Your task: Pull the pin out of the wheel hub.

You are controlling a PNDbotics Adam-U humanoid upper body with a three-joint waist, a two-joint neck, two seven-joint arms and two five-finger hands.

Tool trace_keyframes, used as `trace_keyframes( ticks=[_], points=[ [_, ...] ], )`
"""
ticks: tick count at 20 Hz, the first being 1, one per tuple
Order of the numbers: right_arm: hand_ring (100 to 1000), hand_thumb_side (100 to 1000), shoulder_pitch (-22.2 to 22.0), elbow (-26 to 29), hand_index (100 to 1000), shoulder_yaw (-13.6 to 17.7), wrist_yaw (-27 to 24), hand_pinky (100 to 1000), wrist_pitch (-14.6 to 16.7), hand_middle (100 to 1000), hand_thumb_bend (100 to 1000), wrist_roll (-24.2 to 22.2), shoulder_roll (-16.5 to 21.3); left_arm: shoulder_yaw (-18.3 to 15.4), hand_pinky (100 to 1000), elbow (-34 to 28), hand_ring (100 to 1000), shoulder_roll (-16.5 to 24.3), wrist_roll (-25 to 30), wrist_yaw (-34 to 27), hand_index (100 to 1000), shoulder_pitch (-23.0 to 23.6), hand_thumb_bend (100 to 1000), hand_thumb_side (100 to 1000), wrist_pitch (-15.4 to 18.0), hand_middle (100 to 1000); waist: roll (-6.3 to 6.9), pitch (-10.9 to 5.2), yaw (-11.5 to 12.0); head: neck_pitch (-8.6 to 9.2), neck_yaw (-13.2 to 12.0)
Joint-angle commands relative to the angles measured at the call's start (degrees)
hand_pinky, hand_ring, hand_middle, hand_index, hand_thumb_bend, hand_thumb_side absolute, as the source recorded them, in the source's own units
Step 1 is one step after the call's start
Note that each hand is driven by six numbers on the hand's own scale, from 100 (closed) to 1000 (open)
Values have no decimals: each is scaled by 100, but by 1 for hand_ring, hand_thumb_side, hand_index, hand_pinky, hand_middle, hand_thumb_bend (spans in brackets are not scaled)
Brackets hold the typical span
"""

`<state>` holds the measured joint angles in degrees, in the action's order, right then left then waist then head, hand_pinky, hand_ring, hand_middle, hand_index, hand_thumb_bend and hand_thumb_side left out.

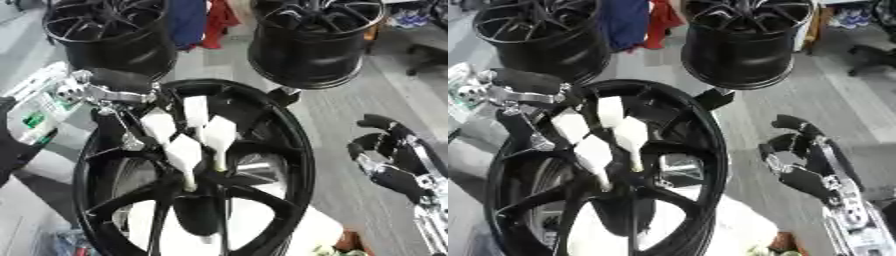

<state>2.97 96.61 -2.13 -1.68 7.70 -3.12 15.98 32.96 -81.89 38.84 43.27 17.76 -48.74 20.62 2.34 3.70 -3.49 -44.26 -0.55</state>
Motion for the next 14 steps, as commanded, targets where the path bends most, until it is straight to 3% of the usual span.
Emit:
trace_keyframes(
  ticks=[1, 7, 11, 14],
  points=[
    [642, 117, 33, 66, 834, 36, -35, 645, 10, 756, 325, 3, 120, -512, 406, -301, 475, 299, 870, -165, 674, -223, 100, 100, 692, 515, -14, -81, 18, 14, 19],
    [641, 116, 4, 55, 834, 69, -25, 645, 10, 755, 327, 35, 120, -1771, 411, -743, 476, 990, 870, -363, 684, -92, 100, 100, 299, 514, -13, -85, 93, 14, 60],
    [641, 115, -10, 47, 834, 89, -21, 645, 13, 755, 328, 59, 121, -2465, 414, -707, 476, 1498, 870, -246, 688, 490, 104, 100, 40, 515, -6, -91, 147, 14, 77],
    [641, 115, -8, 47, 834, 89, -21, 645, 15, 755, 328, 60, 112, -2805, 431, -310, 485, 1651, 841, 127, 699, 1014, 122, 100, -184, 525, -13, -88, 175, 14, 107]
  ],
)
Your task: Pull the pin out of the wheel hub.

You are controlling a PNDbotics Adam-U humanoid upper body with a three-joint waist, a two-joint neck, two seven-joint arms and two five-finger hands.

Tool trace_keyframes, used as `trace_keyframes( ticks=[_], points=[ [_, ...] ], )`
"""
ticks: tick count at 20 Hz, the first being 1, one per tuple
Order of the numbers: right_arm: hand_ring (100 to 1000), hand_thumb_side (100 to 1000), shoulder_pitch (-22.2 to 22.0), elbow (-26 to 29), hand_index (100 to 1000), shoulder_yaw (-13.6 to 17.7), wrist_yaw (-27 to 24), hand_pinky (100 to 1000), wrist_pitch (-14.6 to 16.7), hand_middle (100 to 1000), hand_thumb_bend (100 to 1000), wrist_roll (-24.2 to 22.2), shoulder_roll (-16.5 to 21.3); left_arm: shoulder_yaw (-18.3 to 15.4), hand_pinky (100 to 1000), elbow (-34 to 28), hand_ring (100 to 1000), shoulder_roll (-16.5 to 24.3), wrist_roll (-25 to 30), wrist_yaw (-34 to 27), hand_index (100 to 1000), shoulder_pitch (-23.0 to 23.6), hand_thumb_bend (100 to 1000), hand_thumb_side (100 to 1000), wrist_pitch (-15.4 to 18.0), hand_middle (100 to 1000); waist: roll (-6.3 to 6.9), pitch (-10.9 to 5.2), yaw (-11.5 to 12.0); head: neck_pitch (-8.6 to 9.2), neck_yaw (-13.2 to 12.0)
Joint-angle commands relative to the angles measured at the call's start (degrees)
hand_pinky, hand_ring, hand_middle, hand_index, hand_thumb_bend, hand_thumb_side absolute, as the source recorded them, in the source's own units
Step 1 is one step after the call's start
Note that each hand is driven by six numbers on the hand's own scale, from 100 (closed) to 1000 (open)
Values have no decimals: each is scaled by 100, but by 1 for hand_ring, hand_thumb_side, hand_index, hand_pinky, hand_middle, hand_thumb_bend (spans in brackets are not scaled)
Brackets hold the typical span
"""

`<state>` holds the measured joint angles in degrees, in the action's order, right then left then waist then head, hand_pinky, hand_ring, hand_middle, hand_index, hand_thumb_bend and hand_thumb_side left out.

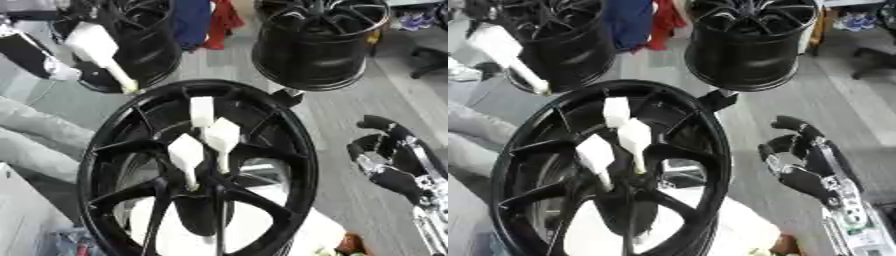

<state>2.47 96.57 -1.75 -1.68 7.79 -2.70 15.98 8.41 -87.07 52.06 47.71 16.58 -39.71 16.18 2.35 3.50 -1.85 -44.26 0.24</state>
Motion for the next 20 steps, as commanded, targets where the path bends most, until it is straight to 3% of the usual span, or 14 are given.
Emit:
trace_keyframes(
  ticks=[1, 6, 10, 12, 13, 14, 16, 17, 20],
  points=[
    [641, 115, 43, 52, 834, 52, -21, 645, 7, 755, 328, 18, 109, -427, 437, 401, 488, 331, 365, 463, 704, 255, 129, 100, 194, 529, -18, -67, 15, 14, 30],
    [641, 116, 51, 55, 834, 53, -29, 645, 7, 756, 327, 18, 97, -620, 500, 1411, 522, 84, -14, 1479, 743, 628, 182, 100, 44, 563, -40, -56, 29, 14, 18],
    [641, 117, 54, 58, 834, 51, -35, 645, 5, 756, 326, 16, 86, -701, 545, 2220, 554, -236, -613, 2173, 782, 688, 235, 110, -44, 601, -67, -53, 19, 14, 6],
    [641, 116, 46, 59, 834, 53, -38, 645, 4, 756, 326, 18, 79, -741, 580, 2581, 589, -365, -898, 2589, 834, 682, 284, 156, -105, 639, -80, -54, 10, 14, 8],
    [641, 116, 43, 58, 834, 56, -38, 645, 3, 756, 326, 20, 77, -778, 647, 2737, 669, -416, -1050, 2786, 868, 679, 365, 220, -148, 716, -86, -54, 9, 14, 7],
    [641, 117, 41, 58, 834, 58, -38, 645, 2, 756, 326, 22, 74, -814, 654, 2871, 680, -464, -1221, 2977, 875, 679, 387, 239, -191, 726, -90, -54, 7, 14, 6],
    [641, 116, 41, 58, 833, 65, -39, 645, 2, 756, 326, 31, 69, -905, 726, 3125, 767, -553, -1592, 3292, 927, 715, 512, 346, -325, 806, -94, -52, 6, 14, 10],
    [641, 116, 42, 58, 833, 65, -38, 645, 2, 756, 327, 32, 68, -939, 764, 3236, 811, -585, -1751, 3430, 953, 745, 641, 453, -391, 853, -96, -50, 7, 14, 16],
    [641, 116, 37, 57, 833, 75, -32, 645, 1, 756, 328, 38, 65, -1075, 784, 3408, 829, -651, -2145, 3620, 958, 871, 691, 516, -554, 875, -103, -44, 16, 14, 27]
  ],
)
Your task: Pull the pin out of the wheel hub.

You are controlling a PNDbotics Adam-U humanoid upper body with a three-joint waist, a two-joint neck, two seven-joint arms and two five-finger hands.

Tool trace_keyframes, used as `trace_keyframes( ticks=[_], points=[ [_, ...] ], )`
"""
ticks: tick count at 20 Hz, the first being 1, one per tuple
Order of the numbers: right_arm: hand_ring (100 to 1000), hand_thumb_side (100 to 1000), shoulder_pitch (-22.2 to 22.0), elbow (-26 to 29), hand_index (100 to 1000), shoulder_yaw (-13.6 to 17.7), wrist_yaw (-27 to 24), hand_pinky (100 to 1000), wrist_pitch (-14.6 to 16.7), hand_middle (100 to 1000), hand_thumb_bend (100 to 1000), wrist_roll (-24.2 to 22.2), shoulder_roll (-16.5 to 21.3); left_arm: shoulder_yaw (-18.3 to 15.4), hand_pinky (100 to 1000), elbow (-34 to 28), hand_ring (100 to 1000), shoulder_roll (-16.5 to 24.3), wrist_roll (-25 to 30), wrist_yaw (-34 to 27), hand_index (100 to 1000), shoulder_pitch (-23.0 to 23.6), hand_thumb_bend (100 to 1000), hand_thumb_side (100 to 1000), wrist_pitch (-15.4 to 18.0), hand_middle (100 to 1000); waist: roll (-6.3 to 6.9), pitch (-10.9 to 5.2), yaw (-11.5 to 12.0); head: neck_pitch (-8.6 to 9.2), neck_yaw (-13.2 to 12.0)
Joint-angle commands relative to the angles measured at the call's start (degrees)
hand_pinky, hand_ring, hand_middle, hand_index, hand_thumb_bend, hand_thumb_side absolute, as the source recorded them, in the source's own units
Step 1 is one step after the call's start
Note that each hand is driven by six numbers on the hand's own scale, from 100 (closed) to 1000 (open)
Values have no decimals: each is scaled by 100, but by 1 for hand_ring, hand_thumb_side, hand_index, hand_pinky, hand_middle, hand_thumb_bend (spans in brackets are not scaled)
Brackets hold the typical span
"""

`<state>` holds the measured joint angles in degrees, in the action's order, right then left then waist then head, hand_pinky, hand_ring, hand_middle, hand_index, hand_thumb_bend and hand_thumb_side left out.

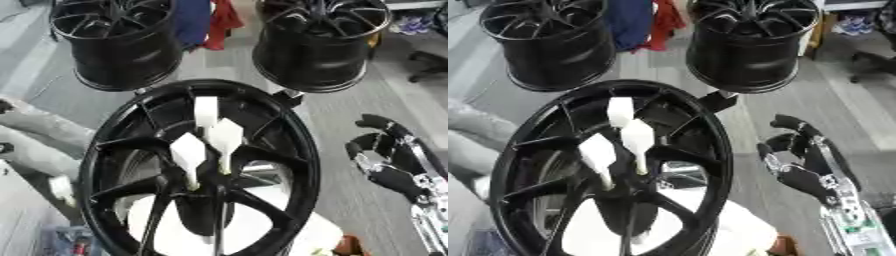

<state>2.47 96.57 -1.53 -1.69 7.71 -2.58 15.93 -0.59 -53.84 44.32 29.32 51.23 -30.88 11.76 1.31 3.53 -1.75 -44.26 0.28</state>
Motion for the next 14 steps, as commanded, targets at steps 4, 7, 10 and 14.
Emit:
trace_keyframes(
  ticks=[4, 7, 10, 14],
  points=[
    [641, 117, 34, 56, 833, 66, -31, 644, 10, 756, 328, 40, 62, -454, 749, -109, 756, 23, -926, -410, 913, 268, 573, 548, -265, 805, -7, -43, 41, 14, 47],
    [641, 118, 32, 55, 833, 74, -32, 644, 11, 756, 329, 45, 51, -683, 702, -598, 683, -166, -1532, -1490, 866, 629, 481, 542, -287, 739, -22, -35, 67, 14, 75],
    [640, 117, 36, 60, 833, 89, -33, 644, 13, 756, 330, 61, 41, -886, 684, -1526, 656, -449, -2274, -2562, 842, 1175, 412, 541, -216, 715, -43, -6, 90, 14, 105],
    [641, 117, 62, 69, 833, 90, -38, 644, 15, 756, 329, 63, 16, -1157, 657, -2756, 627, -1095, -3123, -3556, 818, 1720, 372, 516, -312, 689, -69, 33, 130, 14, 130]
  ],
)
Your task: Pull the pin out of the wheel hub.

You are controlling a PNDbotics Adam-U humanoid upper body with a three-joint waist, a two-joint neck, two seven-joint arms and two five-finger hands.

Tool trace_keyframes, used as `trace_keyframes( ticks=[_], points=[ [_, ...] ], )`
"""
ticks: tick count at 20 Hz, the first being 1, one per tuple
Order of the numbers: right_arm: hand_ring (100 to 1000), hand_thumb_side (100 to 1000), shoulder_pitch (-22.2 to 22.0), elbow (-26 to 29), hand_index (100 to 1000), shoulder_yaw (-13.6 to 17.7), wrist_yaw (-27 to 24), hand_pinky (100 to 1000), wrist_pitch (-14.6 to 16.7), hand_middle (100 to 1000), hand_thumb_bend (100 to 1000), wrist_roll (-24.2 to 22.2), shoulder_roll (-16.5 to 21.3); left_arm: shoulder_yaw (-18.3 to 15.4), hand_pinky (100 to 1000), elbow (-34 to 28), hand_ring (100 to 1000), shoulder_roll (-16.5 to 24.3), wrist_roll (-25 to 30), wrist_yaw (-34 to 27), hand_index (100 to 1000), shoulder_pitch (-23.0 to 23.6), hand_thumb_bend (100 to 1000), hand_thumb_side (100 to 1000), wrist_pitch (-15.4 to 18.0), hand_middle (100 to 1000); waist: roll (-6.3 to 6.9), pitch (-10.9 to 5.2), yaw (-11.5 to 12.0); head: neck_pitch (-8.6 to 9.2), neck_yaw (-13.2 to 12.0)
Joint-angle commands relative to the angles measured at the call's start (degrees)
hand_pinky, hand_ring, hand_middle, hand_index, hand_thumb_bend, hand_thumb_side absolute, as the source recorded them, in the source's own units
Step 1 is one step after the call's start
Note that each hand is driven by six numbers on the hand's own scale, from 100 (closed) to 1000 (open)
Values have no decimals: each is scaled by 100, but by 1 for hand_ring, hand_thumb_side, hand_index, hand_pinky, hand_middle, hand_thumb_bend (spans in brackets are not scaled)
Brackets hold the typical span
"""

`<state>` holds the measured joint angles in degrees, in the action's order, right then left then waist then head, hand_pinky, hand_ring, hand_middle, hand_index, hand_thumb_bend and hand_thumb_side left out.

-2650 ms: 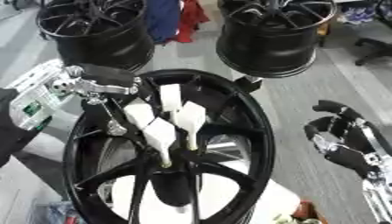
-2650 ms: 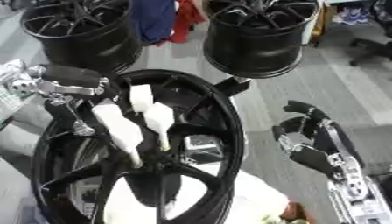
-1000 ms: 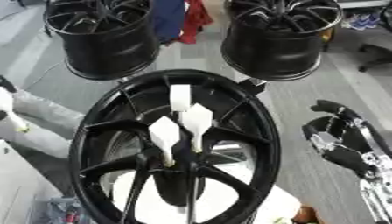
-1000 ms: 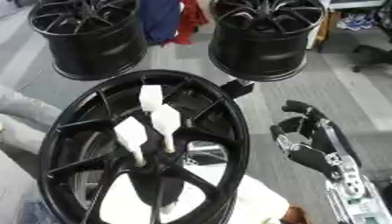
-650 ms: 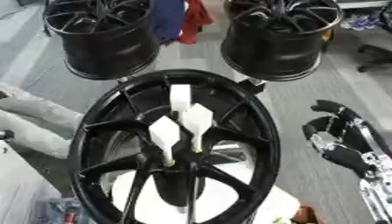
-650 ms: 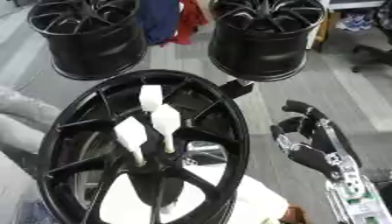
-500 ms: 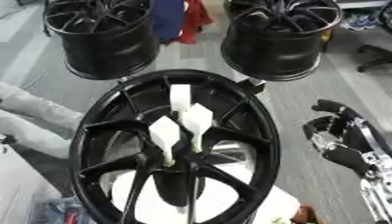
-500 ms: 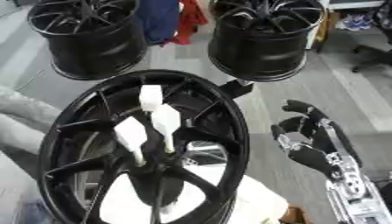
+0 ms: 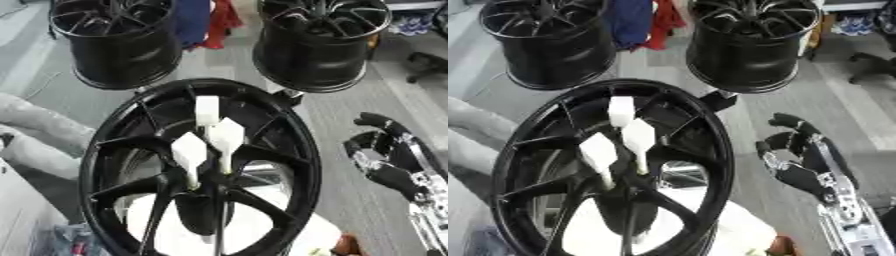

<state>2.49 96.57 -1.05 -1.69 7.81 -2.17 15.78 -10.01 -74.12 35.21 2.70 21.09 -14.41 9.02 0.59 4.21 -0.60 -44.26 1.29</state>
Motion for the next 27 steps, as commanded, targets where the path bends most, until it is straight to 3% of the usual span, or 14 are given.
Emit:
trace_keyframes(
  ticks=[1, 7, 13, 27],
  points=[
    [640, 117, 63, 71, 833, 42, -39, 644, 6, 756, 329, 20, 25, -260, 653, -998, 624, -349, -621, -700, 812, 157, 370, 514, -80, 684, -5, -27, 22, 14, 38],
    [640, 119, 87, 80, 833, 41, -52, 644, 6, 756, 333, 17, -6, -366, 639, -2109, 607, -1426, -1054, -1269, 796, 369, 343, 517, -270, 660, -59, 19, 58, 14, 56],
    [640, 118, 88, 82, 833, 42, -60, 644, 3, 756, 335, 18, -19, -366, 633, -2315, 601, -2143, -1007, -1249, 796, 401, 333, 521, -426, 654, -71, 24, 103, 14, 70],
    [640, 121, 86, 102, 833, 49, -68, 644, 1, 756, 335, 18, -23, -280, 635, -2438, 602, -2359, -863, -1274, 794, 405, 340, 529, -444, 654, -84, 21, 120, 14, 93]
  ],
)
